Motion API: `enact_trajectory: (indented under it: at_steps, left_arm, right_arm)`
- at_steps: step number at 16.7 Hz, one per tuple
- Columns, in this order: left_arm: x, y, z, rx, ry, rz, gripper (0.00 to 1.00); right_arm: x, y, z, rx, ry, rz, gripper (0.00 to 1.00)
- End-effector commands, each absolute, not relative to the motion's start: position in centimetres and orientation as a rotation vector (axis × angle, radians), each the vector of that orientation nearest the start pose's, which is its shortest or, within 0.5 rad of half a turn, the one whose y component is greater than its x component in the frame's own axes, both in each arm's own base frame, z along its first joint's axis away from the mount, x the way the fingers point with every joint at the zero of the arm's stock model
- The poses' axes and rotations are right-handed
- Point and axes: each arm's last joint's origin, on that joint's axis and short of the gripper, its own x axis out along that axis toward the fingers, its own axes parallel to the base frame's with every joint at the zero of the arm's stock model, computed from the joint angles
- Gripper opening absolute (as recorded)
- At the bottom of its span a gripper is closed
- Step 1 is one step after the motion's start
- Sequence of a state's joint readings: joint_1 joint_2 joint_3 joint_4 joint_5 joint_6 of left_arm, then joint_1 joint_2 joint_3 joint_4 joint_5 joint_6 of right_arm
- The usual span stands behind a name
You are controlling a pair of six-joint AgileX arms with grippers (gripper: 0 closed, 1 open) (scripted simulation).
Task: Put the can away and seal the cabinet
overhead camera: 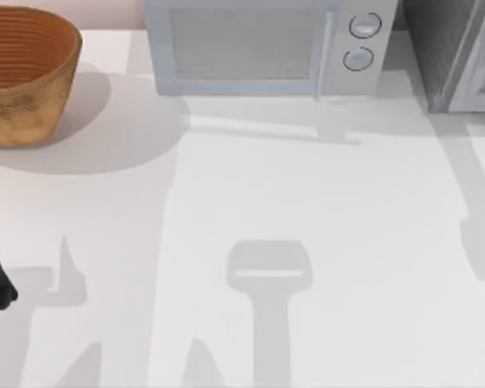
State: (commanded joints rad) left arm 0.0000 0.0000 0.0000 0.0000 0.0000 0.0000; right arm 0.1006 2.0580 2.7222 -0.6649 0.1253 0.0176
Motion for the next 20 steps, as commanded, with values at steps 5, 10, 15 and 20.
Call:
enact_trajectory:
  at_steps: [5, 10, 15, 20]
  left_arm:
    - [10.57, -0.12, 16.00, 0.000, 0.000, 0.000, 1.00]
    - [10.57, -0.12, 16.00, 0.000, 0.000, 0.000, 1.00]
    - [10.57, -0.12, 16.00, 0.000, 0.000, 0.000, 1.00]
    - [10.57, -0.12, 16.00, 0.000, 0.000, 0.000, 1.00]
  right_arm:
    - [40.60, 4.49, 52.95, 0.003, 0.003, -0.002, 0.00]
    - [40.60, 4.49, 52.95, 0.003, 0.003, -0.002, 0.30]
    - [40.60, 4.49, 52.95, 0.003, 0.003, -0.002, 0.68]
    - [40.60, 4.49, 52.95, 0.003, 0.003, -0.002, 1.00]
